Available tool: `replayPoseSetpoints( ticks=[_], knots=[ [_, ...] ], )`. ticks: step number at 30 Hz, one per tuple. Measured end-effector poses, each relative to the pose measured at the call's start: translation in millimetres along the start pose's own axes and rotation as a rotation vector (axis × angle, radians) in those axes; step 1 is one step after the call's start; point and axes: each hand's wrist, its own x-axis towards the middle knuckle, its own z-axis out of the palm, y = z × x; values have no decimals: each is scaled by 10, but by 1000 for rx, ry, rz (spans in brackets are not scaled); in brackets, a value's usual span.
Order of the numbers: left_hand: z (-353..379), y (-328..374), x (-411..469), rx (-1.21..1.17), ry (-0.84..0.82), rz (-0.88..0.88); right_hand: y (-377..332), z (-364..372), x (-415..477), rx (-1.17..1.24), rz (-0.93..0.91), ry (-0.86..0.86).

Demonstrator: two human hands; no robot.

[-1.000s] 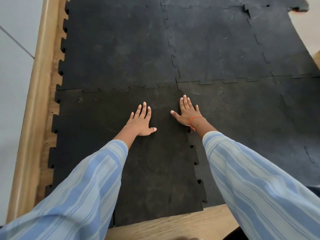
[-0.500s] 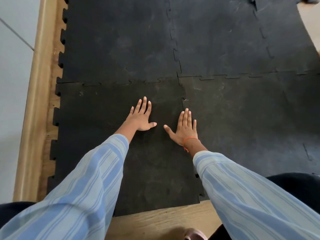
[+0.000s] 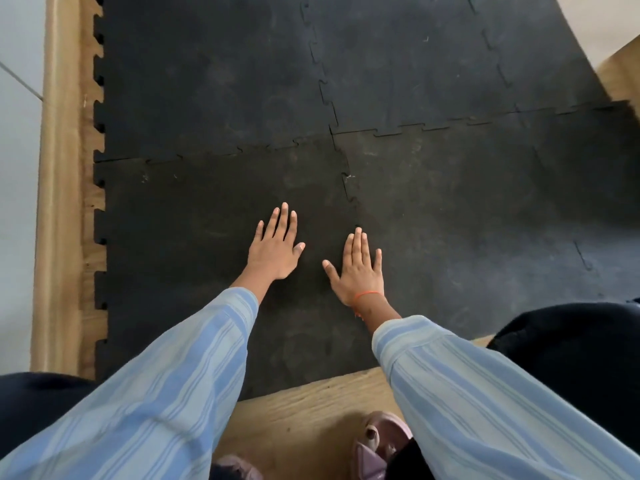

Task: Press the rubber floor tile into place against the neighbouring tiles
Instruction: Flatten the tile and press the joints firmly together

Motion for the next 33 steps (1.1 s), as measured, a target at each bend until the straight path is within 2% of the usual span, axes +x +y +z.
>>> replayPoseSetpoints(
  ticks=[6,13,17,19,23,28,33],
  knots=[
    [133,14,-23,28,95,2,39,34,3,32,9,-45],
    [107,12,-49,7,91,-1,30,8,-36,52,21,-23],
    [137,49,-176,12,75,-7,8,225,-455,74,107,69],
    [149,55,-228,7,68,-8,-14,306,-584,90,149,16],
    [154,64,-227,2,75,-9,30,245,-481,101,139,-97],
    [145,75,-227,0,50,-12,-33,236,-488,160,163,-78],
    [172,54,-168,-27,30,-11,-4,-236,203,160,61,-51]
  ],
)
